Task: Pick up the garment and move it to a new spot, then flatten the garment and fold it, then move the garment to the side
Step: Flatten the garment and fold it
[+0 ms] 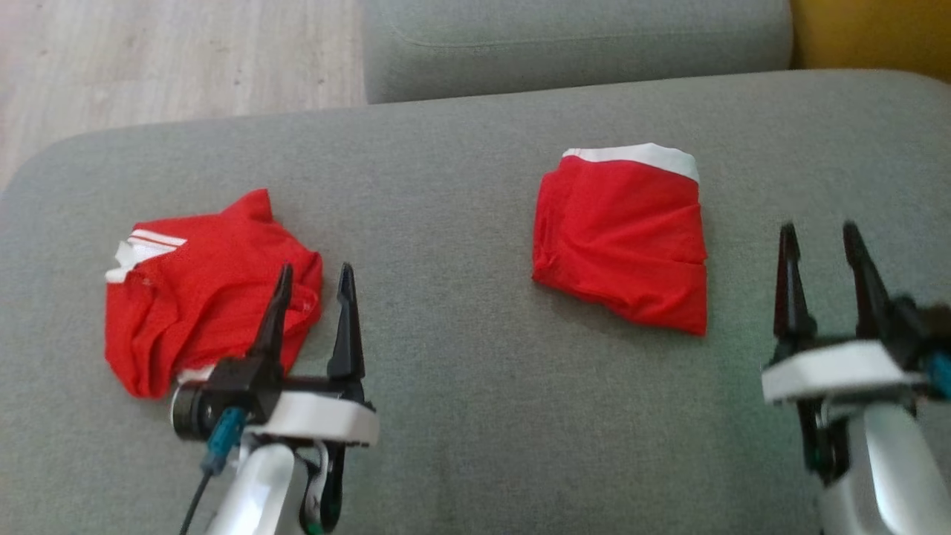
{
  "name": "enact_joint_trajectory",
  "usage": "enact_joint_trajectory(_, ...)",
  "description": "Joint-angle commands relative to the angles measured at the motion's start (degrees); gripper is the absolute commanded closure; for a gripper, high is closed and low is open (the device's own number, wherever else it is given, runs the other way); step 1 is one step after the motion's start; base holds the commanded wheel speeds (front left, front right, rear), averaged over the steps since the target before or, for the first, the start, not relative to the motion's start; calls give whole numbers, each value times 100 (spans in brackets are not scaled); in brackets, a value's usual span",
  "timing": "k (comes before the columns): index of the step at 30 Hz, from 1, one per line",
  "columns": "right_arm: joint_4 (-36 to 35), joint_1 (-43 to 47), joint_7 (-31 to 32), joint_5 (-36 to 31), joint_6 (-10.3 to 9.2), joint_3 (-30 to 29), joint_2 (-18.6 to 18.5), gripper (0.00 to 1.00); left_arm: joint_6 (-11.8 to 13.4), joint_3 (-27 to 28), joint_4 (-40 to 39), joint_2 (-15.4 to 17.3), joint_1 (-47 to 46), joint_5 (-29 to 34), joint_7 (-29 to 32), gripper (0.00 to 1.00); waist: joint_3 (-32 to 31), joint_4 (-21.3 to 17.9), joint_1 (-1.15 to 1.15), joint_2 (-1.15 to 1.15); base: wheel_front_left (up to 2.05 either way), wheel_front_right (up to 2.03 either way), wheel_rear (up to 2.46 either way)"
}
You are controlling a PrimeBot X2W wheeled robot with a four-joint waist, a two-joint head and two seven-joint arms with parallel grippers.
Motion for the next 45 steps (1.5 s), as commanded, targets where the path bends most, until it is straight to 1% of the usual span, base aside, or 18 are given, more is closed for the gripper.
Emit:
enact_joint_trajectory(1,-388,-2,-60,-80,-5,58,46,0,1,216,-177,51,-29,-6,-54,0,58,-52,1,0,0,0,0)
enact_joint_trajectory(3,-580,187,-60,-98,-5,-10,73,0,-30,213,-169,40,19,27,-54,0,106,-79,1,0,0,0,0)
enact_joint_trajectory(10,-736,236,-61,180,-5,85,80,0,-123,188,-180,15,-43,114,-54,0,330,0,1,0,0,0,0)
enact_joint_trajectory(11,-713,191,-61,227,-5,85,80,36,-142,176,-165,12,-80,126,-54,0,399,38,1,0,0,0,0)
enact_joint_trajectory(12,-697,121,-61,276,-5,87,80,100,-162,164,-150,9,-123,139,-54,0,459,76,1,0,0,0,0)
enact_joint_trajectory(16,-434,-200,-42,271,-5,222,81,100,-212,130,-98,0,-235,180,-54,0,685,260,1,0,0,0,0)
enact_joint_trajectory(21,233,-830,214,35,-5,218,81,100,-273,103,-97,-11,-383,209,-54,0,961,533,1,0,0,0,0)
enact_joint_trajectory(22,565,-1111,332,-76,-5,151,81,100,-302,87,-82,-17,-444,200,-54,0,1060,641,1,0,0,0,0)
enact_joint_trajectory(26,1299,-1715,451,-275,-5,-117,81,100,-320,0,-55,-28,-526,200,-54,0,1216,818,1,0,0,0,0)
enact_joint_trajectory(30,2136,-2249,573,-607,-5,-424,81,100,-332,-48,-31,-35,-604,184,-54,0,1325,927,1,0,0,0,0)
enact_joint_trajectory(33,2806,-2579,723,-722,-5,-582,82,100,-341,-81,-13,-38,-657,173,-54,0,1355,986,1,0,0,0,0)
enact_joint_trajectory(35,3057,-2746,636,-992,-5,-644,82,100,-338,-92,6,-39,-683,165,-54,0,1348,1005,1,0,0,0,0)
enact_joint_trajectory(37,3236,-2903,428,-1049,-5,-599,82,100,-330,-96,22,-40,-702,153,-54,0,1322,1024,1,0,0,0,0)
enact_joint_trajectory(40,3390,-3098,159,-957,-5,-365,82,100,-314,-99,42,-41,-701,129,-54,0,1272,1024,1,0,0,0,0)
enact_joint_trajectory(45,3600,-3258,17,-524,-5,332,82,100,-283,-157,25,-42,-692,66,-54,0,1252,1040,1,0,0,0,0)
